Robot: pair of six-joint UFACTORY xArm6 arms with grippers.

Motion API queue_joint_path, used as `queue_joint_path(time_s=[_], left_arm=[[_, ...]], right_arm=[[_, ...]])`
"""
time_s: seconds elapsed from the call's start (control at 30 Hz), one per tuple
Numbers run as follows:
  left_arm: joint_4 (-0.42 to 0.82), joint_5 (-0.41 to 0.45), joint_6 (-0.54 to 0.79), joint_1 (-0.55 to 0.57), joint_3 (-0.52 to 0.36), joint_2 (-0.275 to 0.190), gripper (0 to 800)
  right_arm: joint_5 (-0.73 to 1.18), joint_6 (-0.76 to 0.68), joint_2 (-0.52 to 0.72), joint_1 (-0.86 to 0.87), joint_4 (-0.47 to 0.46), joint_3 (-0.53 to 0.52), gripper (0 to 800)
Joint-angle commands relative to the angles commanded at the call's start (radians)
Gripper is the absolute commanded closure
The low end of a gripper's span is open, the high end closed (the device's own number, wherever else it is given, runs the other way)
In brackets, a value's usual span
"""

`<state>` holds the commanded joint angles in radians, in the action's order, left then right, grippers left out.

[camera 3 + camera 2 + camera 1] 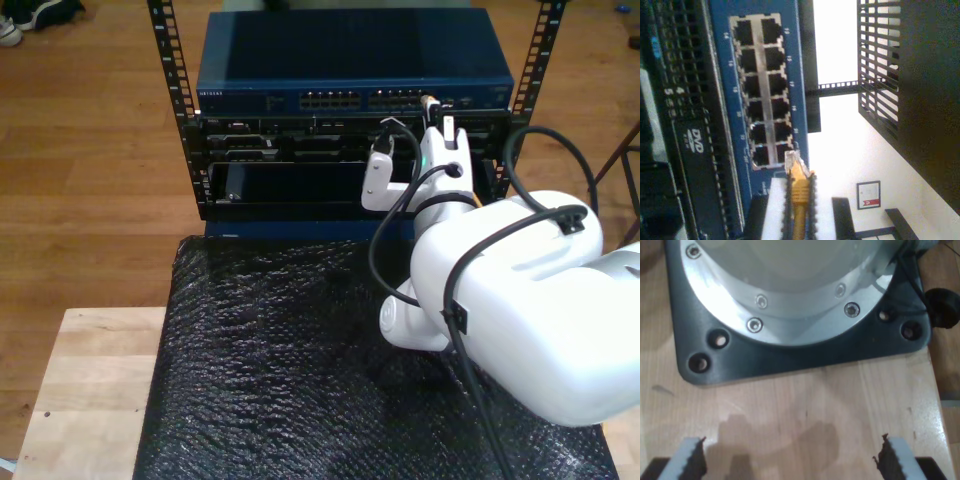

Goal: Grab the cable and plug it in

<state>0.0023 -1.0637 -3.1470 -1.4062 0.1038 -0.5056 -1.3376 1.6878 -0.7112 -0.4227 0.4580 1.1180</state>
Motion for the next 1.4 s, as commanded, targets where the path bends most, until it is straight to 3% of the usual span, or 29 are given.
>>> queue_joint_path(time_s=[0.43,1.4], left_arm=[[0.0,0.0,0.0,0.0,0.0,0.0,0],[0.0,0.0,0.0,0.0,-0.002,0.0,0]], right_arm=[[-0.002,0.006,-0.006,-0.02,0.054,0.008,800],[-0.014,0.028,-0.035,-0.02,0.054,0.048,800]])
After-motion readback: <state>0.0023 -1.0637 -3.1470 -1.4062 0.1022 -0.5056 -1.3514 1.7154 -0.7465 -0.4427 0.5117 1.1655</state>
